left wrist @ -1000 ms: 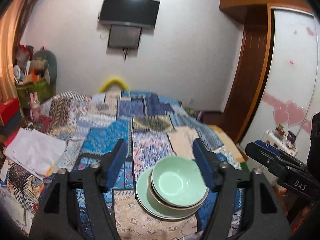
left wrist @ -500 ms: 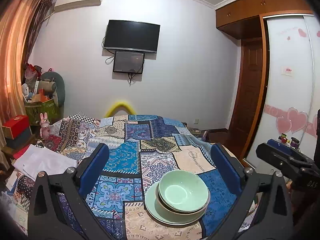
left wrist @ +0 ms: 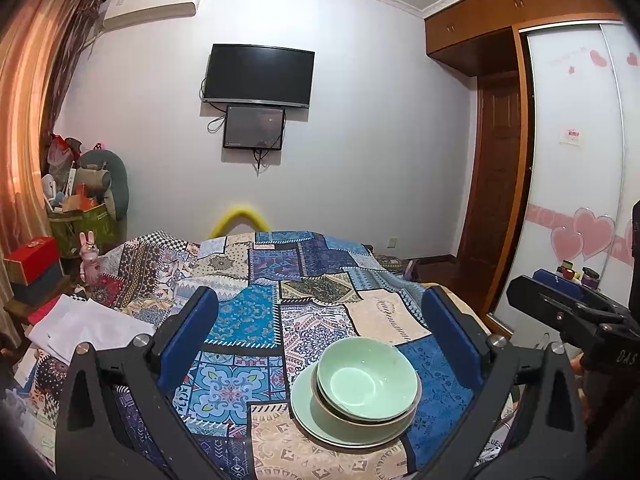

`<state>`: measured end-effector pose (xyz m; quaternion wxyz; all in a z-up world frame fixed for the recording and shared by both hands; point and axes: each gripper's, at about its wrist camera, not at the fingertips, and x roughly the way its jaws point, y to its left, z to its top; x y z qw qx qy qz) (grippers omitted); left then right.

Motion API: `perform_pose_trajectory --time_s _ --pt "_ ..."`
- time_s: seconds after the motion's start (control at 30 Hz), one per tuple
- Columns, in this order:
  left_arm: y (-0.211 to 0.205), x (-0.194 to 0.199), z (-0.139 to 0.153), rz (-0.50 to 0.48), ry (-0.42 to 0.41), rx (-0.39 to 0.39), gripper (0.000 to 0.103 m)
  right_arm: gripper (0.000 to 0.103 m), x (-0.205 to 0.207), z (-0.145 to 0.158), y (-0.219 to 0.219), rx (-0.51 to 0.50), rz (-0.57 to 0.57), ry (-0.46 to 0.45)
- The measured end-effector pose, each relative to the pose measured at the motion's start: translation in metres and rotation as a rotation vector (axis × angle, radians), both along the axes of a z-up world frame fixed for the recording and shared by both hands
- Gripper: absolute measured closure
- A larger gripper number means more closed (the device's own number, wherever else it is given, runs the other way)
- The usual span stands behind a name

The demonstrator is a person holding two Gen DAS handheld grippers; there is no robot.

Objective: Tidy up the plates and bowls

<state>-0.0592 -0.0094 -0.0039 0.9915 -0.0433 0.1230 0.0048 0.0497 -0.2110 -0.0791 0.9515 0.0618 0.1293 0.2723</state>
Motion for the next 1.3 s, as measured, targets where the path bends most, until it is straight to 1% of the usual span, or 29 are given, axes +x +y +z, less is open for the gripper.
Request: perform_pose_trajectory --time_s 0.87,1.3 --pt "0.0036 0.004 -0.0045 -0.014 0.02 -0.017 0.0 0.0 0.0007 -0.0006 0.0023 -0.01 0.001 0.019" --pt "0.0051 0.0043 -0.0051 -0.016 0.01 -0.037 0.0 0.0 0.0006 -0.0013 0.0052 -0.016 0.006 0.018"
